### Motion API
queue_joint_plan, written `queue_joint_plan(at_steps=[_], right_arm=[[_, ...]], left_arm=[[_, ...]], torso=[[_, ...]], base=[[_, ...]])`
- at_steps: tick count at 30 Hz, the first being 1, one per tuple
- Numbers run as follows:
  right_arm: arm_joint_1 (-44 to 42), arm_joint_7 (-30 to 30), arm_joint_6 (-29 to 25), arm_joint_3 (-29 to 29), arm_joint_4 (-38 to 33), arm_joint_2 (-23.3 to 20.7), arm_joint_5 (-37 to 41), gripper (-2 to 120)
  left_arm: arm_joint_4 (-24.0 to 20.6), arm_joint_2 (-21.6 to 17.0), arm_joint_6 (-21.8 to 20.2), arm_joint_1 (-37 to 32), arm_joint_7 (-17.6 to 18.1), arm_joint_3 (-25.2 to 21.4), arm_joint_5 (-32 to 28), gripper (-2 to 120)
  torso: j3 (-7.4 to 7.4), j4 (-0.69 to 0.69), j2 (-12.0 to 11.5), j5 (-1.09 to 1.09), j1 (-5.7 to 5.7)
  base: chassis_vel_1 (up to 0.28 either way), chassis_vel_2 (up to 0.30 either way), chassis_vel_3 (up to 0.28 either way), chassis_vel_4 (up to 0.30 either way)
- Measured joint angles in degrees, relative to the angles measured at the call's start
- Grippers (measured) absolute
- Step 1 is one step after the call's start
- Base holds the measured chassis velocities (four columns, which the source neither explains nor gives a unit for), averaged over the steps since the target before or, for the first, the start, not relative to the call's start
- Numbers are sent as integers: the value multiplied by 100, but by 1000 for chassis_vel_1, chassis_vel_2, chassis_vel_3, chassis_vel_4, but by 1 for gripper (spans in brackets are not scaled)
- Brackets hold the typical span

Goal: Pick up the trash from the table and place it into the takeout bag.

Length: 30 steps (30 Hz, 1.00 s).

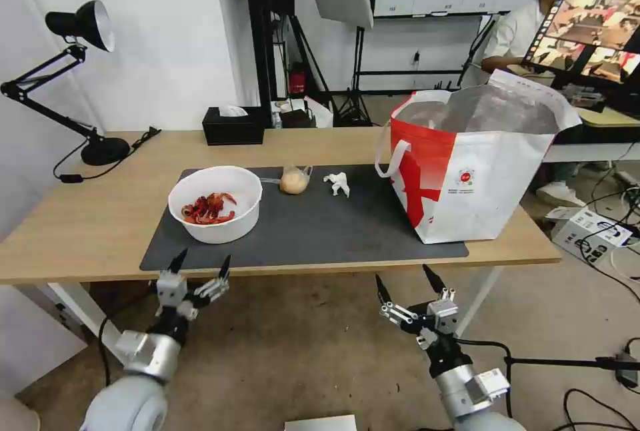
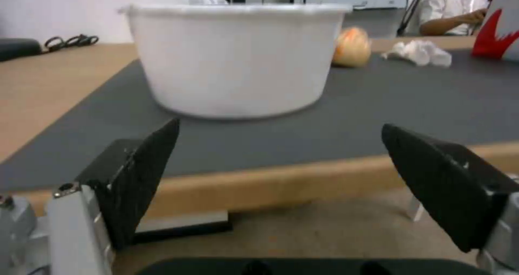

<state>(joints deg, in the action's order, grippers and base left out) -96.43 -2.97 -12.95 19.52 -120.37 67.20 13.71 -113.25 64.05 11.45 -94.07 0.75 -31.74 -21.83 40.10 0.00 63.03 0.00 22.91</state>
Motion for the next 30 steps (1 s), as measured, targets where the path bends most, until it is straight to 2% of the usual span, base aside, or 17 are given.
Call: queue_joint_plan(at_steps=[9,30], right_arm=[[-146,293,15,123,166,-92,51,100],[-165,367,50,115,252,-178,22,100]], left_arm=[[233,220,352,-340,-142,-114,108,100],[220,196,328,-259,-144,-71,26,100]], torso=[[0,0,0,0,0],[0,-1,-1,0,1]], base=[[0,0,0,0],[0,0,0,0]])
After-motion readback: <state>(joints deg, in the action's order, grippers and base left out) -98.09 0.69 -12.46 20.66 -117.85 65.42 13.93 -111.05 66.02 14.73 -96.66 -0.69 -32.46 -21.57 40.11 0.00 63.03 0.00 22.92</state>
